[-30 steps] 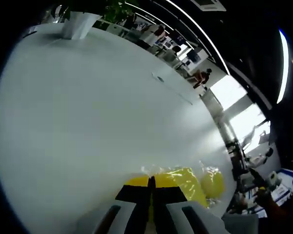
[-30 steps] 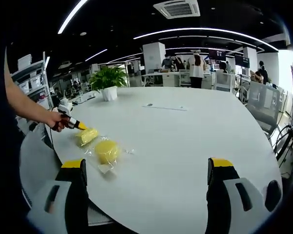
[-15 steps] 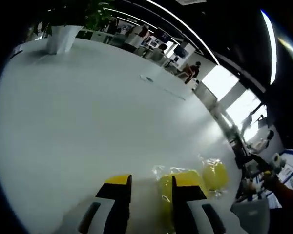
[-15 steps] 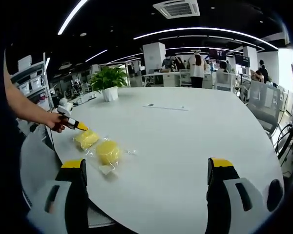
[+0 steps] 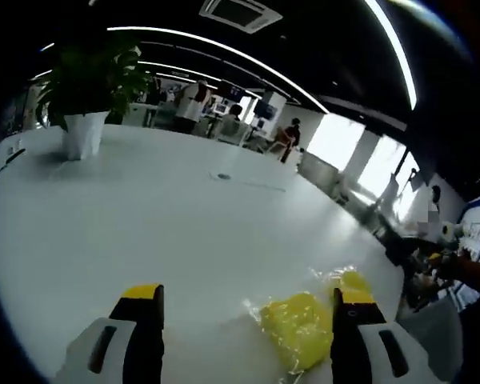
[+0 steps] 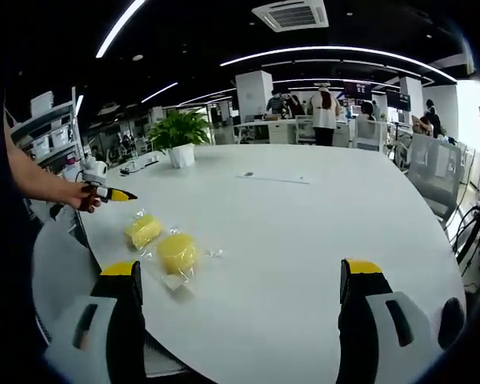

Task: Compare the silicone blocks by pressing each to a similar depth, holding the contact briefly, and releasing to observe deformation and rebound differences across the visible hardness samples.

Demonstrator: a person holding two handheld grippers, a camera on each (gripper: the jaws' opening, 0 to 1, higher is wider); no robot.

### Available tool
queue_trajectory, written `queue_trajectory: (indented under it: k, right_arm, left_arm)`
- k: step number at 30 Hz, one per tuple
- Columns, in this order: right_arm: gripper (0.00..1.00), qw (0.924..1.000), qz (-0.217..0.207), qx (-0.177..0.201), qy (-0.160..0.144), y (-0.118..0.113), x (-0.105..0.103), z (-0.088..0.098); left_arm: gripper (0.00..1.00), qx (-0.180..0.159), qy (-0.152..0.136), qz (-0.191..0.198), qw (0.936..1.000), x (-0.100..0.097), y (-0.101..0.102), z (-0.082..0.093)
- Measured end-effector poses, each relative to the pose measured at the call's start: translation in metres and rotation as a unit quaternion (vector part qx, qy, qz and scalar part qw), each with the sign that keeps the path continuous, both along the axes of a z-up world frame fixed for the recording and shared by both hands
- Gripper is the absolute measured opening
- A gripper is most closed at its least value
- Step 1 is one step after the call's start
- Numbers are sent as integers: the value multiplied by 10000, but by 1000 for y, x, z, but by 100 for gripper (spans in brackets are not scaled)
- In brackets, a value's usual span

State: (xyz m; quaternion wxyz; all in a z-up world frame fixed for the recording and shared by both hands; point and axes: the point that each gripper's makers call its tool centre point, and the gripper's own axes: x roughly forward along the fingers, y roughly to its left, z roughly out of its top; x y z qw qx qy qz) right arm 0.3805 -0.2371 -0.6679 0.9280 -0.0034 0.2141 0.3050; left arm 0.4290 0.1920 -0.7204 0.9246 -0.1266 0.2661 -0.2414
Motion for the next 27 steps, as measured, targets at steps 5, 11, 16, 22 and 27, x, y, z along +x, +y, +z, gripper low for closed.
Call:
queue_trajectory:
  k: [5, 11, 16, 22, 27]
  right_arm:
    - [96, 10000, 28, -4, -17, 2, 3, 0]
    - [96, 10000, 31, -15, -39, 1, 7, 0]
    - [96, 10000, 3, -27, -66, -2, 10, 1]
    - [96, 9999, -5, -69, -116, -5, 9, 1]
    - [96, 9999, 22, -89, -97, -5, 5, -5]
  left_arm:
    - [100, 352, -413, -52, 9985, -3, 13, 16]
    - [100, 525, -704, -32, 9961, -16, 21, 36]
    - [100, 580, -854, -18, 9947, -28, 25, 44]
    - [100, 719, -1076, -37, 9916, -42, 27, 59]
    - [100, 778, -1231, -79, 9893, -49, 31, 62]
